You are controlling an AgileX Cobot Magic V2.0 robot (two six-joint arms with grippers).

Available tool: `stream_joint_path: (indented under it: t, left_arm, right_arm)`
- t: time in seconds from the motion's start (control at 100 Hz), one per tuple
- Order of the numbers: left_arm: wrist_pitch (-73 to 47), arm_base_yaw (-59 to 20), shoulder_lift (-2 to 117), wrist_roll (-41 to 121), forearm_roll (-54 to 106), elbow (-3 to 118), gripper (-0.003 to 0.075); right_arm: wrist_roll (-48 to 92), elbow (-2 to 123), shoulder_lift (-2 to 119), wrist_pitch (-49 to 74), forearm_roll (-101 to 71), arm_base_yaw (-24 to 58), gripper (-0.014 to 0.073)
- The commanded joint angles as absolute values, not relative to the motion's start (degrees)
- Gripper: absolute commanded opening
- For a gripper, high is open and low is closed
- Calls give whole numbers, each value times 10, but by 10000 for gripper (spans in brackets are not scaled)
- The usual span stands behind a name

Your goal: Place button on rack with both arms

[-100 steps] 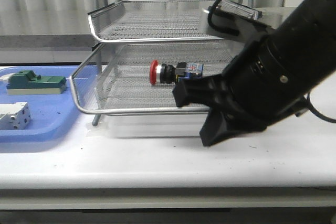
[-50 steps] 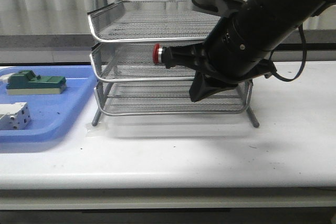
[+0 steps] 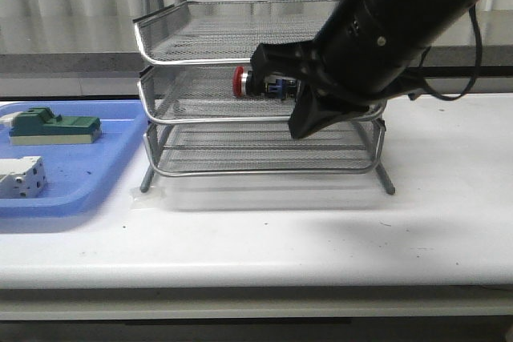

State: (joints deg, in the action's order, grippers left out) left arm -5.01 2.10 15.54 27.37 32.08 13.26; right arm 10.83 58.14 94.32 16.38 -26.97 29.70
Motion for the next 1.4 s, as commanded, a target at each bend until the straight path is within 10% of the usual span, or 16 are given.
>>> stream_joint_path:
  t: [0.0,1.39]
  left_arm:
    - [-5,21,160,269,325,149,-20]
    - [-5,21,160,269,325,149,-20]
  right_arm:
    - [116,582,886,148,-255,294,-61]
    - [116,267,227,166,-39,140,-61]
